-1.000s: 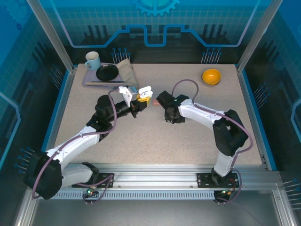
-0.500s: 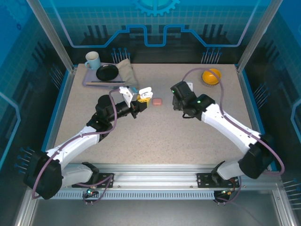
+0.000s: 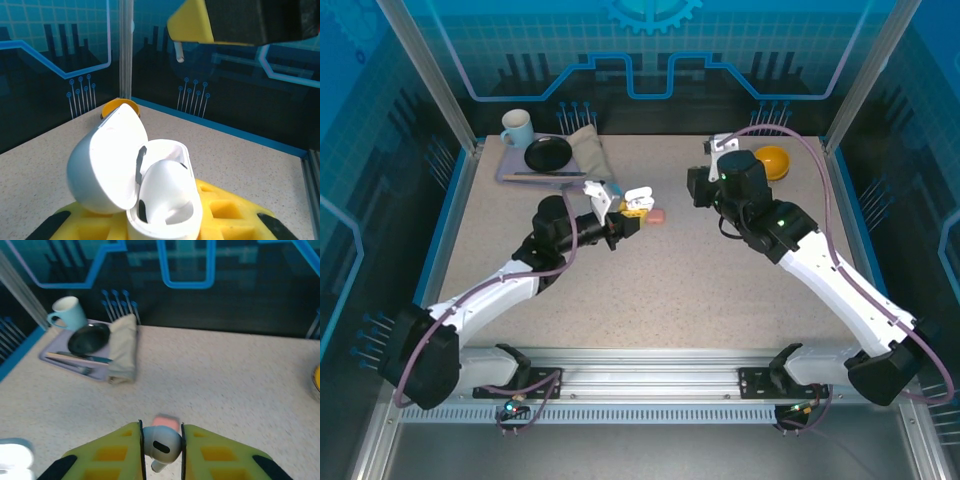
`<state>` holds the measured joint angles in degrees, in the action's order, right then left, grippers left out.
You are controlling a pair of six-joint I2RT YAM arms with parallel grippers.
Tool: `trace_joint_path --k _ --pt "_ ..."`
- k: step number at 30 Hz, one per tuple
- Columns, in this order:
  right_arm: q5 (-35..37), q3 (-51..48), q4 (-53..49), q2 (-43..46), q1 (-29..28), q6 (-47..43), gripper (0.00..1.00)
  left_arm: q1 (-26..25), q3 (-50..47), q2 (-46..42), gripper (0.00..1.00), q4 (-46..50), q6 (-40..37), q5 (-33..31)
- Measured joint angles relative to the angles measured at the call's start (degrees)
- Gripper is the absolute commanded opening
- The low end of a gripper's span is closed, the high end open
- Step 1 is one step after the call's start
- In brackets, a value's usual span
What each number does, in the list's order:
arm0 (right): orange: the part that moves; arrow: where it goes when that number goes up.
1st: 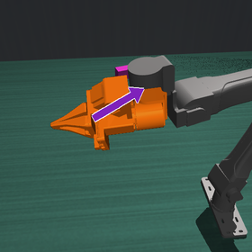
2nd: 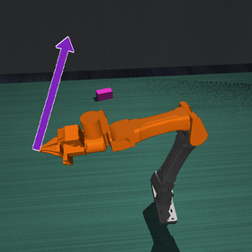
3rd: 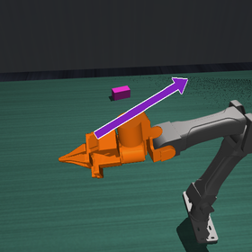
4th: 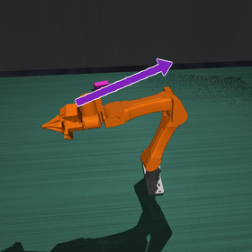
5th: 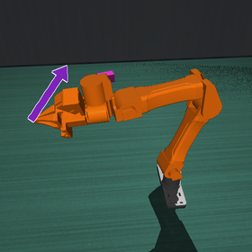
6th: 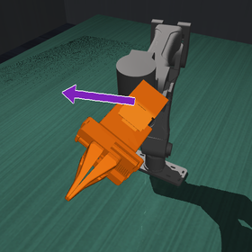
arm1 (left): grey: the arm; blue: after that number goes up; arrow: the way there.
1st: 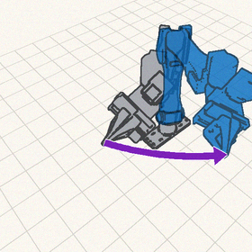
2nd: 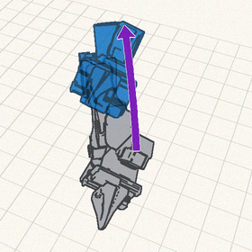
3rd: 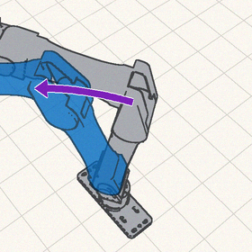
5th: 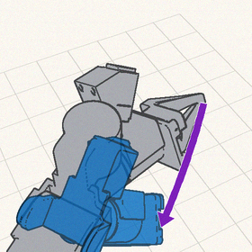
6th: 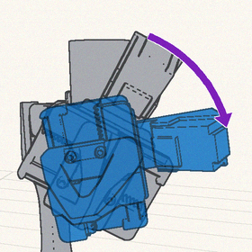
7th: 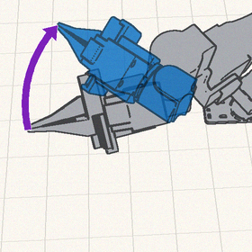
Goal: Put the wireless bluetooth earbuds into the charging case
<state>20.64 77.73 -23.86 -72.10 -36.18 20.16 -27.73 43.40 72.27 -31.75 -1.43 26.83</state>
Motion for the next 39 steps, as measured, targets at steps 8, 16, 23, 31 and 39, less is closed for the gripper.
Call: trace_joint_path --k 8,16,23,31,39 --pt "-10.5 -0.2 7.2 0.3 0.3 -5.2 0.22 -1.4 4.6 3.7 0.0 0.8 0.1 0.5" --pt "-18.2 -2.6 10.8 1.8 0.6 -7.2 0.22 -1.7 6.0 4.7 0.0 1.1 0.7 0.7" --pt "-20.7 -4.4 11.9 2.0 0.6 -7.3 0.22 -1.7 6.1 4.8 0.0 0.5 2.5 1.1" --pt "-21.6 -5.3 12.0 2.5 0.6 -8.3 0.22 -1.7 6.1 5.3 0.0 -1.8 4.6 1.6" --pt "-22.5 -6.6 11.9 3.4 0.6 -9.8 0.21 -1.7 6.1 5.7 0.0 -3.1 4.6 2.7"
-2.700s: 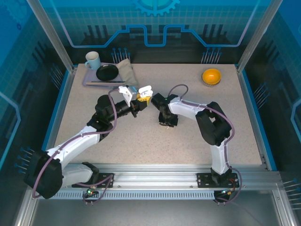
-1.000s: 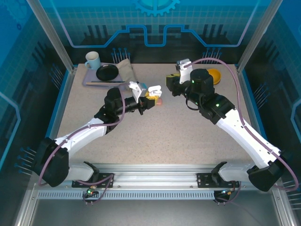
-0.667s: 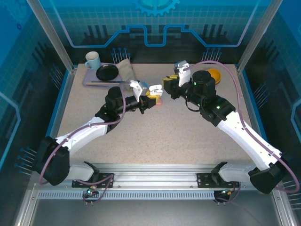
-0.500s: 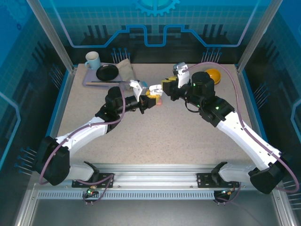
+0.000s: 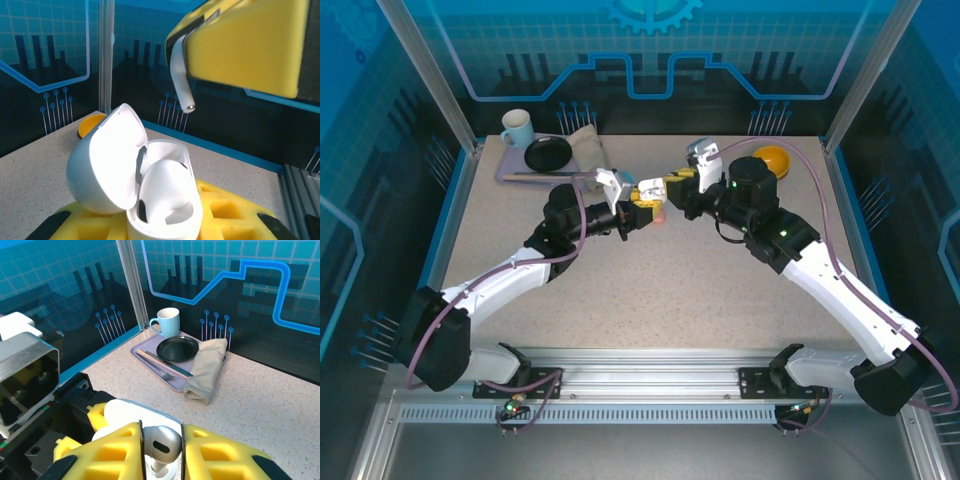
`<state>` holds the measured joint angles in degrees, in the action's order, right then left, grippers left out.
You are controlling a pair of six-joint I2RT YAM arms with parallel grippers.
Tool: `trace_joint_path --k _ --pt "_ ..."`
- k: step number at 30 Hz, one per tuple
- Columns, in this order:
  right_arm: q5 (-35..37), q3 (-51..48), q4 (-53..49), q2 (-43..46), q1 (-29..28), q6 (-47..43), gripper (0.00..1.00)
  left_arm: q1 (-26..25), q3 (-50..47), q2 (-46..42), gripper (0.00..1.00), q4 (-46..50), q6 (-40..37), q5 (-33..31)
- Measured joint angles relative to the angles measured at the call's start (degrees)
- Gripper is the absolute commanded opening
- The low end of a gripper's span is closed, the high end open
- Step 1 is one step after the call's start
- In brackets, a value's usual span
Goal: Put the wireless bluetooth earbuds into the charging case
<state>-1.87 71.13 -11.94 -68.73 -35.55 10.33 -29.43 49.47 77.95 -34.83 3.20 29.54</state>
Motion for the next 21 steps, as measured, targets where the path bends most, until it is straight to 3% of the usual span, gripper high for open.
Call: trace_joint_path --k 21 --pt "0.3 -1.0 0.1 0.0 0.3 -1.4 0.21 0.0 1.6 0.9 0.0 -0.7 2.6 1.8"
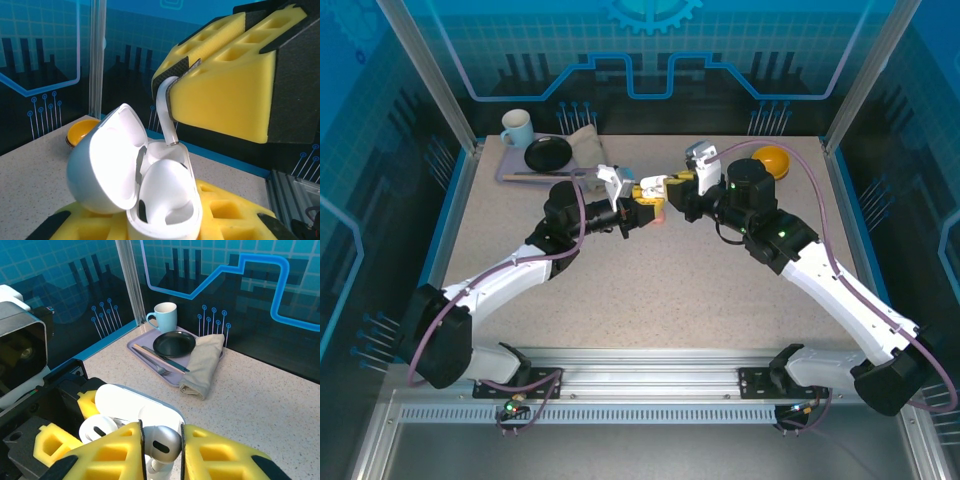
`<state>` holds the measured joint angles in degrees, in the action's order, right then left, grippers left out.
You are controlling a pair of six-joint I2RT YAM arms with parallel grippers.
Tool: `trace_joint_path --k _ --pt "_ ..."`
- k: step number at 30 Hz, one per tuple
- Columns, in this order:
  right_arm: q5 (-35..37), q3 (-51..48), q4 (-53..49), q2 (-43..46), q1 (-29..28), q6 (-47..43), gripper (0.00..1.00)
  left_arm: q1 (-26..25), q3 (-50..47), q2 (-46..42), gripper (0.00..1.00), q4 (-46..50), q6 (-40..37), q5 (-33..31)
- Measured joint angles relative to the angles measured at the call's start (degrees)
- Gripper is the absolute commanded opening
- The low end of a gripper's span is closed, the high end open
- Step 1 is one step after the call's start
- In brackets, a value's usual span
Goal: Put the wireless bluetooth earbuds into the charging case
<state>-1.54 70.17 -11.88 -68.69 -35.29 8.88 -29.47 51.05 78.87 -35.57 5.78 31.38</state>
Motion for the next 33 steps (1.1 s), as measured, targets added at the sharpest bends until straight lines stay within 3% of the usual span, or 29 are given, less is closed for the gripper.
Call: trace_joint_path --k 21,33 --pt "-0.3 -0.1 -0.5 -0.1 -0.1 -3.0 0.2 -0.1 0.8 1.0 0.0 -0.8 0.3 0.0" --pt "6.3 -0.1 -2.3 -0.3 -3.7 -9.0 0.2 -0.2 1.0 1.8 0.0 -0.8 0.4 0.7"
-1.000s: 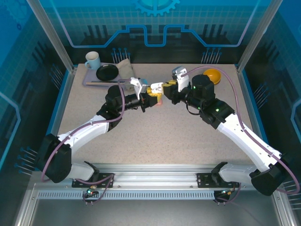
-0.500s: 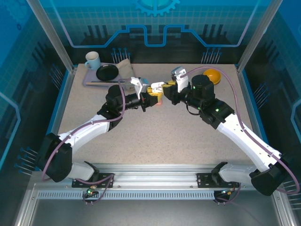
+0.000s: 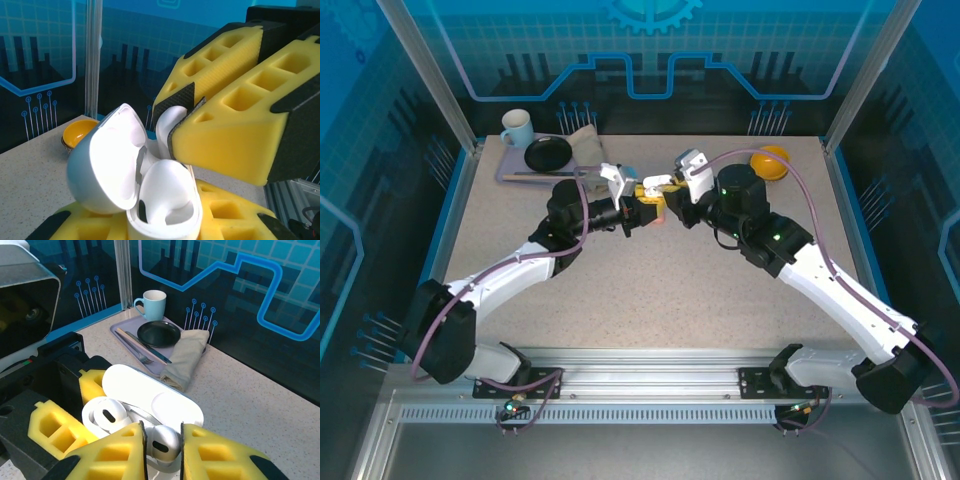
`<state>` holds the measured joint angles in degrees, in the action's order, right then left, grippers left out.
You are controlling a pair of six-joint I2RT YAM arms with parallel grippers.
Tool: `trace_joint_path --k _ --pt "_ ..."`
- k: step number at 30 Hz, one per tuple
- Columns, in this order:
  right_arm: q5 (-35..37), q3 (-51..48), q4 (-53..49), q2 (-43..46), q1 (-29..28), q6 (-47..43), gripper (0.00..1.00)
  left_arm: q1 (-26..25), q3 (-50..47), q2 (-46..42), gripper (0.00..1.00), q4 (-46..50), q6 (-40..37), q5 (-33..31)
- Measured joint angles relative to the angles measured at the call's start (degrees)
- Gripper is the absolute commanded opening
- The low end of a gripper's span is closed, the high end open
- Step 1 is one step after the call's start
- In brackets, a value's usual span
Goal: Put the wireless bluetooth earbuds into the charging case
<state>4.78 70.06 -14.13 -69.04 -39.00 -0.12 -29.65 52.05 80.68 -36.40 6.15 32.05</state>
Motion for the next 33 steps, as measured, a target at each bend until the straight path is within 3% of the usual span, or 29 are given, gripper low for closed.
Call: trace_joint_path --k 18,22,28,33 --pt "0.9 2.6 -2.3 -0.5 -1.6 -0.9 0.43 -0.4 0.0 1.9 0.0 -1.3 0.4 -0.1" --pt "0.8 2.7 -2.8 0.1 -0.9 0.3 0.52 -0.4 0.0 1.9 0.0 -1.6 0.4 -0.1" --pt "0.0 3.3 -3.0 1.4 4.8 5.5 0.55 -0.4 0.0 1.9 0.0 -1.6 0.4 -0.1" --pt "-0.4 2.4 -4.4 1.5 12.3 15.0 0.56 -0.4 0.0 1.9 0.0 -1.6 0.4 -0.3"
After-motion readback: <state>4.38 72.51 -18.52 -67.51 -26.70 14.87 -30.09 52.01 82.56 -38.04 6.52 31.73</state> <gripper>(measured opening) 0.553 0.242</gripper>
